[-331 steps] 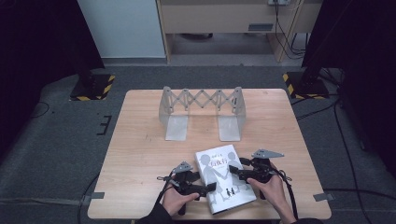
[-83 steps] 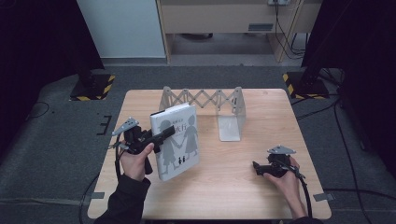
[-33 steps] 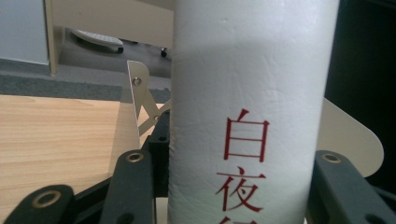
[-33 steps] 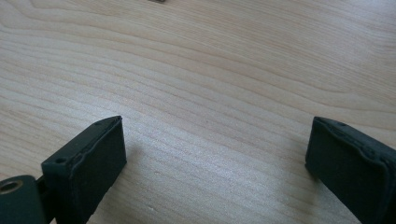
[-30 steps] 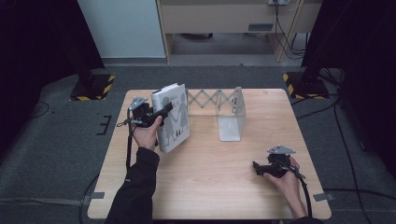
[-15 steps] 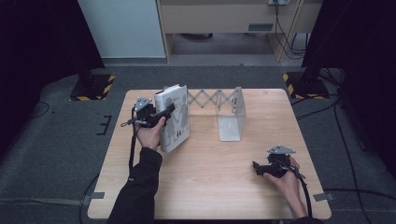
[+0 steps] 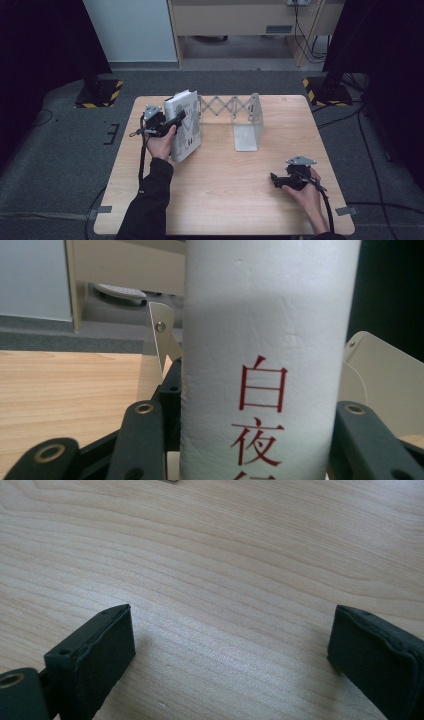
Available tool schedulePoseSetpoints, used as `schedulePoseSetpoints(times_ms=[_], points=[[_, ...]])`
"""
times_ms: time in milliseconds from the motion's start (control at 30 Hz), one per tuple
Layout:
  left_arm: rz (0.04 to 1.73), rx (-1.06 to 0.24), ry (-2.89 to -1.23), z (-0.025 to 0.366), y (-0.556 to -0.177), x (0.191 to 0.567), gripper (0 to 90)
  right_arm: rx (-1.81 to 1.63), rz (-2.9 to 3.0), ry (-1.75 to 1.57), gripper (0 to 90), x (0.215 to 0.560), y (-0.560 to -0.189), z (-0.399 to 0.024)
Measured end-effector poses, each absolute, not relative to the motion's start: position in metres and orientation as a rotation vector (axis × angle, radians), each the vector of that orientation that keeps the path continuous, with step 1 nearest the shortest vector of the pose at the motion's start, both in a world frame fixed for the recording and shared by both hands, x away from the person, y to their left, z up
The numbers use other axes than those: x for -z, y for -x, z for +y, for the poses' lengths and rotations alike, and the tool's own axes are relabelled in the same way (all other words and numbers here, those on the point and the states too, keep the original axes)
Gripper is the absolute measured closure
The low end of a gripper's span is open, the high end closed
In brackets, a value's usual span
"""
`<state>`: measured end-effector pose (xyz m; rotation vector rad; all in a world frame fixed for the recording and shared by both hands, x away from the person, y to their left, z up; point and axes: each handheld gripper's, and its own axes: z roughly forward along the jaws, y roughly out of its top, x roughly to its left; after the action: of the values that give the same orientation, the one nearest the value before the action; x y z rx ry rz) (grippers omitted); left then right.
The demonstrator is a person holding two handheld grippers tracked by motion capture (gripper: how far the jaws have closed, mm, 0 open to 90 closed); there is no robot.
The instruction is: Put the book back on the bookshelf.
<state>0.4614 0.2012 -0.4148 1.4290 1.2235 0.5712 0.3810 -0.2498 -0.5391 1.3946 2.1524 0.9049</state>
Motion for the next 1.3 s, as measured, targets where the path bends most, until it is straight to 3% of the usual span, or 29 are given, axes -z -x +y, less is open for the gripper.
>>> schedulePoseSetpoints(times_ms=[267, 900, 1300], points=[[1.207, -0.579, -1.455, 0.205, -0.455, 0.417, 52.1, -0.905, 2.152, -1.395, 5.2, 0.539, -0.381, -0.250], [1.168, -0.601, -1.537, 0.215, -0.400, 0.436, 51.9, -0.905, 2.152, -1.395, 5.2, 0.539, -0.381, -0.250], [1.152, -0.608, -1.554, 0.214, -0.392, 0.443, 51.1, -0.905, 2.152, -1.395, 5.2, 0.539, -0.381, -0.250]])
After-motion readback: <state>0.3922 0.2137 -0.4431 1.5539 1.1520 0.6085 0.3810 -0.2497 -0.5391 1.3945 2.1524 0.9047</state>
